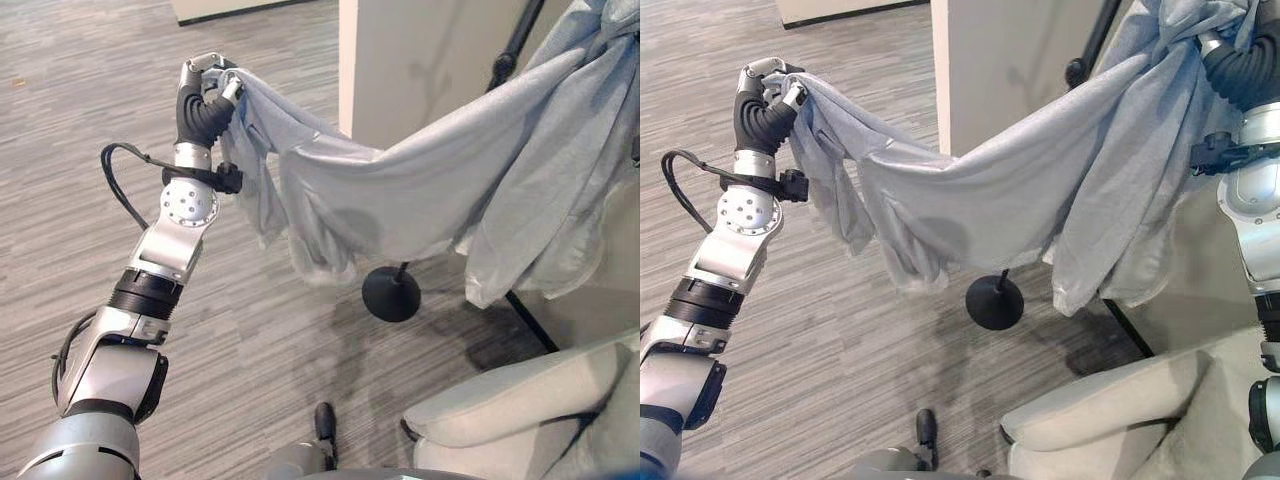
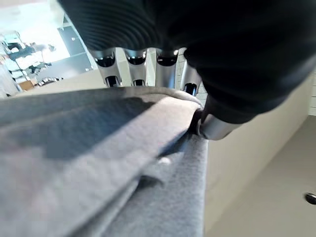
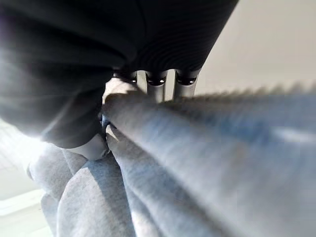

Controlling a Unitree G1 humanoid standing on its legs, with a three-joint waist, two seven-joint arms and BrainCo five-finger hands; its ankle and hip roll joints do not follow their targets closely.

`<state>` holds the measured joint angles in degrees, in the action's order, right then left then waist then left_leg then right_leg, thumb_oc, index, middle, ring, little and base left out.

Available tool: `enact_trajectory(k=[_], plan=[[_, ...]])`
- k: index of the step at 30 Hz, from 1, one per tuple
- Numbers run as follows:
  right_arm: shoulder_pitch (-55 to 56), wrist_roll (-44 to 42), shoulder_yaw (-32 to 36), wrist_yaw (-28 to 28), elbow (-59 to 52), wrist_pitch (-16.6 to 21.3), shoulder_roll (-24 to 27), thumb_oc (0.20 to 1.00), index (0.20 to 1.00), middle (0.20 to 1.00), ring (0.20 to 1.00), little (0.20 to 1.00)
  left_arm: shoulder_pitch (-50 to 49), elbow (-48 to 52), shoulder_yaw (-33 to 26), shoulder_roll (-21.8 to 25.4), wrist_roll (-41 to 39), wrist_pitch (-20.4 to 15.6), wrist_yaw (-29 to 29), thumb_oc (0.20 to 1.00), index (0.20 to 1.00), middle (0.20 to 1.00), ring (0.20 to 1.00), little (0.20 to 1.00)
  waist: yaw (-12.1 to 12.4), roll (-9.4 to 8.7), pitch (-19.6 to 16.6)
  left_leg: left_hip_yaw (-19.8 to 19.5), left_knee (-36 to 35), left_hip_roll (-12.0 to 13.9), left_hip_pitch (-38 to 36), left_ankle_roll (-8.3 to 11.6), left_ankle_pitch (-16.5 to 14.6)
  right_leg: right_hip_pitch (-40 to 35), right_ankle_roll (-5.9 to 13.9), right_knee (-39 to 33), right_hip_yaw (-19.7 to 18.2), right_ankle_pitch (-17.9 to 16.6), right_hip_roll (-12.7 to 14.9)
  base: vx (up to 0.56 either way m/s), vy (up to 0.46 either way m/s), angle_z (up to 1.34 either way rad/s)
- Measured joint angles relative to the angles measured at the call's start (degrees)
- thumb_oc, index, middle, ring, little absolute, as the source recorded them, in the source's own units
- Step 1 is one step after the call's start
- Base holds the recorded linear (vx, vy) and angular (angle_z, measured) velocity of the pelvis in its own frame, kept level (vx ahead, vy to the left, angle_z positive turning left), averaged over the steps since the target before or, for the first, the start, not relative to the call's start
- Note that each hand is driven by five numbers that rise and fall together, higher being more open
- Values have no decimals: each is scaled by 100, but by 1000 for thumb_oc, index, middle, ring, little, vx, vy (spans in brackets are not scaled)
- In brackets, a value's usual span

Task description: Hang the clothes on the sofa on the clothes rack.

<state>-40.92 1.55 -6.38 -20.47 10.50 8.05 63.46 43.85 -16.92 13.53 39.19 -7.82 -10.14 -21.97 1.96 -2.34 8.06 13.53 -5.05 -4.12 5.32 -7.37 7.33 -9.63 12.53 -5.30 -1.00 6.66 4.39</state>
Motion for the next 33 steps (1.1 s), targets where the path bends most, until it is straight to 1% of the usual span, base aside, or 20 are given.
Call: enact_trajectory(k=[4,6,9,10,11,12,13,14,15,16,18,19,23,30,32,33], plan=[[-4,83,-1,-15,29,-5,0,200,200,200,200,200,32,0,0,245,0,0,-36,200,200,200,200,200,56,-3,7,146,-2,27,-3,18,-11,36,-7,104,-1,-11,-12,24,75,-11],[-3,96,0,-29,73,-28,-1,200,200,200,200,200,117,1,2,264,-1,-1,-38,200,200,200,200,200,61,48,28,195,-1,125,-31,47,-30,166,-33,370,-6,33,-97,3,56,-21],[-73,133,6,-64,116,-40,-3,200,200,200,200,200,264,1,25,315,-2,-2,-47,200,200,200,200,200,28,63,47,303,-1,212,-59,101,-77,561,-44,1093,-96,327,-165,24,5,-29],[-74,133,8,-74,139,-43,-2,200,200,200,200,200,320,0,25,316,-2,-2,-46,200,200,200,200,200,-30,73,55,283,-2,251,-59,94,-91,764,-26,1376,-170,428,-206,34,-43,-35],[-73,133,21,-82,135,-43,-2,200,200,200,200,200,391,-1,25,323,-1,-2,-45,200,200,200,200,200,-19,84,85,274,-1,298,-63,87,-147,997,-31,1666,-183,647,-246,40,-46,-36],[-74,134,55,-104,84,-41,13,200,200,200,200,200,498,-2,27,312,-2,-2,-48,200,200,200,200,200,-40,86,164,279,-2,327,-63,74,-154,1288,-161,1772,-280,688,-338,85,-73,-33],[-68,135,102,-151,25,-40,13,200,200,200,200,200,582,-4,28,301,-2,-2,-46,200,200,200,200,200,-59,102,242,289,-7,350,-49,61,-167,1537,-206,1850,-331,658,-425,100,-91,21],[226,182,378,-196,-137,5,13,200,200,200,200,200,613,23,33,185,-1,-6,-22,200,200,200,200,200,-242,148,288,123,-6,374,-45,336,-137,1552,-599,1728,-317,336,-533,108,-106,40],[377,182,515,-205,-171,-11,14,200,200,200,200,200,600,75,34,167,-2,-6,-27,200,200,200,200,200,-305,163,286,93,-4,456,-48,532,-149,1287,-798,1211,-296,79,-583,79,-91,38],[353,181,560,-224,-201,-2,21,200,200,200,200,200,664,110,32,172,-1,-25,-29,200,200,200,200,200,-281,162,286,122,-5,524,-2,701,-143,1113,-839,757,-248,-226,-613,122,-95,2],[316,178,557,-247,-167,0,24,200,200,200,200,200,656,74,45,165,-1,-50,-15,200,200,200,200,200,-338,170,281,125,-5,561,-25,771,-86,871,-1046,337,-159,-469,-642,177,-83,6],[315,177,556,-244,-147,-2,24,200,200,200,200,200,625,74,45,159,-1,-50,-14,200,200,200,200,200,-338,172,279,125,-4,556,-78,737,-63,767,-1041,254,-152,-482,-639,147,-50,10],[291,176,552,-233,-148,0,24,200,200,200,200,200,622,71,45,158,-3,-50,22,200,200,200,200,200,-300,165,272,127,-3,489,-247,724,-54,472,-1034,32,-113,-489,-571,84,-20,5],[262,171,458,-183,-148,1,20,200,200,200,200,200,628,-40,50,172,-7,-51,27,200,200,200,200,200,-240,154,265,128,-3,414,-546,692,-34,176,-997,57,137,-486,-498,42,0,3],[214,173,393,-180,-149,2,18,200,200,200,200,200,628,-50,51,174,-7,-51,23,200,200,200,200,200,-236,156,265,143,-2,440,-548,661,-13,248,-951,172,155,-455,-514,-23,-4,-9],[209,174,386,-180,-149,4,8,200,200,200,200,200,627,-53,48,180,-8,-50,14,200,200,200,200,200,-209,160,266,157,-1,479,-541,648,-7,372,-849,357,147,-387,-543,7,-15,-41]])
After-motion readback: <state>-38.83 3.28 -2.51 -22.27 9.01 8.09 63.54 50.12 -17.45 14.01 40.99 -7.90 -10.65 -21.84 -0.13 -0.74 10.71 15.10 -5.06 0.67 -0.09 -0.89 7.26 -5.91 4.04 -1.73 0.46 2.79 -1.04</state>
